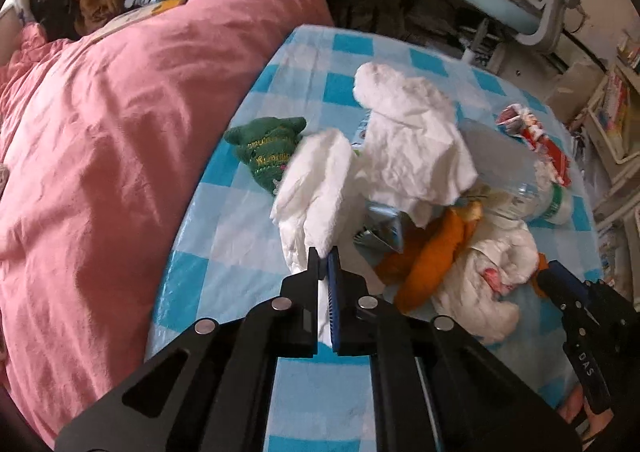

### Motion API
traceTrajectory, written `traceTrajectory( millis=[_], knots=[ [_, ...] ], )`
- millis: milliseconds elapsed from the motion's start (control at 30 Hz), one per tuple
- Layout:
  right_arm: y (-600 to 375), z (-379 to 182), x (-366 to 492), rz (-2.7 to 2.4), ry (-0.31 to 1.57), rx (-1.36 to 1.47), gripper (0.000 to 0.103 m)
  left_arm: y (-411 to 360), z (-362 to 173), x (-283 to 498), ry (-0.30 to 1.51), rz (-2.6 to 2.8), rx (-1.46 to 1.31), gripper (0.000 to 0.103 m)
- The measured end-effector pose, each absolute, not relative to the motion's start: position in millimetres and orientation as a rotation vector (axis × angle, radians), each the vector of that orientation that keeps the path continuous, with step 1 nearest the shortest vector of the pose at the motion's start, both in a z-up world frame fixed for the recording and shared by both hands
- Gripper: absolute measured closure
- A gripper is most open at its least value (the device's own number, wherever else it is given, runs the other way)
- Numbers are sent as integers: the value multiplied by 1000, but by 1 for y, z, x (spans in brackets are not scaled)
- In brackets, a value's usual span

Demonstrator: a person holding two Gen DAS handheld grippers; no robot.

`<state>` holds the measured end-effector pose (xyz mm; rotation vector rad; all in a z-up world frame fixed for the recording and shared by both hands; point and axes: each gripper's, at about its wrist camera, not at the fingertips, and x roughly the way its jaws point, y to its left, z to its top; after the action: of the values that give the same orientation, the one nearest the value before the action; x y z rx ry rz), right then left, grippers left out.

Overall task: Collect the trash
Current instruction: 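Grasp the white tissue with the left tool while the right tool grasps the small orange piece, then open the right tool over the yellow bucket while the left tool carries the tissue there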

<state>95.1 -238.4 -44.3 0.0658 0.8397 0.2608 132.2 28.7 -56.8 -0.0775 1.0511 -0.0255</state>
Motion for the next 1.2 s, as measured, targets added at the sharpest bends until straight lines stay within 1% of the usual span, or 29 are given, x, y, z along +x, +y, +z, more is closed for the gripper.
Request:
traceTrajectory(
  millis=[300, 467, 967, 1200],
  knots=[
    [-243, -28, 59, 273, 805, 114, 87, 47, -30, 71, 952, -64, -170, 99],
    [-241, -24, 39, 276, 782, 123, 87, 47, -28, 40, 939, -81, -175, 99],
    [-225, -20, -36, 368, 754, 91, 87, 14, -28, -29, 901, -139, -44, 98],
    [-203, -30, -66, 499, 818, 7, 87, 4, -33, -53, 904, -150, 9, 98]
  ],
)
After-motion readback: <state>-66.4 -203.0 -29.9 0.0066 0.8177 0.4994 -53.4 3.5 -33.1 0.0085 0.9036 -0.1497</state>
